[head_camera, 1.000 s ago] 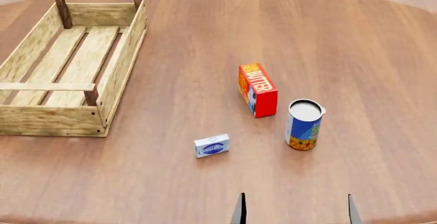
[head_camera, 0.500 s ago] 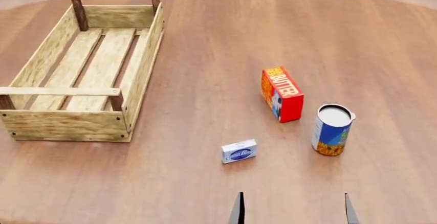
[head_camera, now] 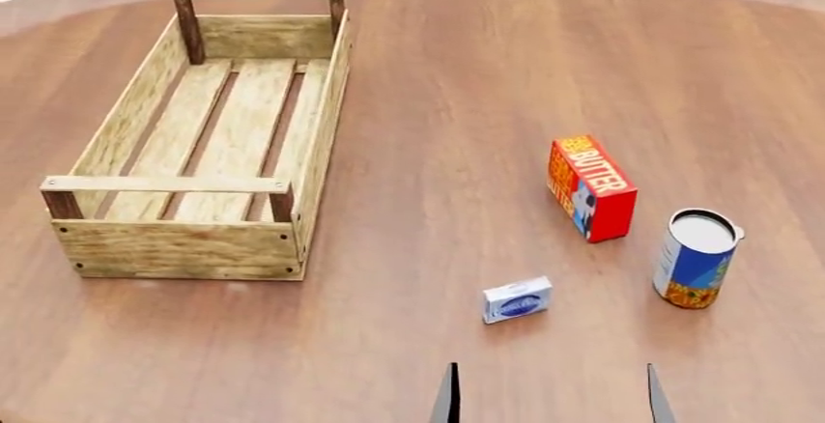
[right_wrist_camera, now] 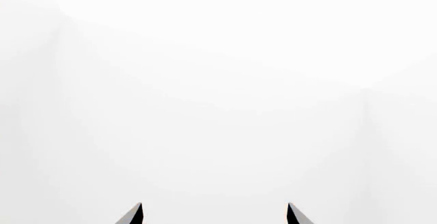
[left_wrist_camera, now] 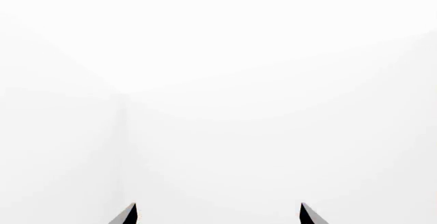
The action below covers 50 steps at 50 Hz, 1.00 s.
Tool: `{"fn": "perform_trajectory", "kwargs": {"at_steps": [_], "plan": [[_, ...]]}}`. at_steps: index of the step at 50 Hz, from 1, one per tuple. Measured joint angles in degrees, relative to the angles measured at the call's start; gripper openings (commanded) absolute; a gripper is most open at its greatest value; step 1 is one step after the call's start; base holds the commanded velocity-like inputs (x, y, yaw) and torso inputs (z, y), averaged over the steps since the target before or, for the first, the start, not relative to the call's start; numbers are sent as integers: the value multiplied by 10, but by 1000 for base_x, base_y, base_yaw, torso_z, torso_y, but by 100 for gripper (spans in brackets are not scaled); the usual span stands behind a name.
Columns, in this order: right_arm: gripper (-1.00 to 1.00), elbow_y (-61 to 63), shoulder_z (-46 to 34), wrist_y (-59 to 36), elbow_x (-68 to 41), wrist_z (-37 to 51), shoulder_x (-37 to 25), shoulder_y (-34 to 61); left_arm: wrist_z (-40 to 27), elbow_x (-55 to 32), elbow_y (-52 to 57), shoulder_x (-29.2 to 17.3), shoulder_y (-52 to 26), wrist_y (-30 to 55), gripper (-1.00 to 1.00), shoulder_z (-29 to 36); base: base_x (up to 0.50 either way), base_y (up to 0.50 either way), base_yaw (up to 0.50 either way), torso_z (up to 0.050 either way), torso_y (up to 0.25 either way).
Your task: Pick up the cream cheese and put it in the tray.
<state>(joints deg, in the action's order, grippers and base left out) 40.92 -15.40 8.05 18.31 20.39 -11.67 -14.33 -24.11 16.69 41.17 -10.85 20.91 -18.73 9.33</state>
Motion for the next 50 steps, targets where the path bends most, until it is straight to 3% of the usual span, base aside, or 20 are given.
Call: {"fn": "perform_trajectory", "kwargs": {"at_steps": [50], "plan": [[100,3,-17,-18,-8,10,-13,6,-19,5,0,-17,-3,7,100,16,71,176,0,0,0]]}}
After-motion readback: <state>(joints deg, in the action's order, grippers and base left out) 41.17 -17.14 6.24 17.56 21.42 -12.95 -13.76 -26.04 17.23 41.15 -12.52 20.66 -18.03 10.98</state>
